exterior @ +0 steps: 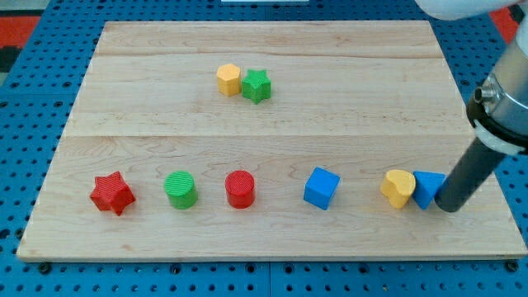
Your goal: Push the green star into the blue cube
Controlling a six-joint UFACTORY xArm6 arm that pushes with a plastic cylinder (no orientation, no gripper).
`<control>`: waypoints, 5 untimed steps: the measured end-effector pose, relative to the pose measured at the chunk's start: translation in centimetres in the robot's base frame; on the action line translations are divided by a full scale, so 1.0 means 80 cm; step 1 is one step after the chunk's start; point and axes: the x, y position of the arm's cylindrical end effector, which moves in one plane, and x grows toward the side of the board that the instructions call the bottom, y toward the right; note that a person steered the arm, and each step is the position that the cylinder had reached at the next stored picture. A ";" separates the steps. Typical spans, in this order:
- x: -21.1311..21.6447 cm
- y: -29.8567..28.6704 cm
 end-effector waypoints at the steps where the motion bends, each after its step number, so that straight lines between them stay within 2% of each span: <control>1: -0.006 0.000; 2: 0.005 0.008; 4: -0.126 0.040; 5: -0.202 -0.016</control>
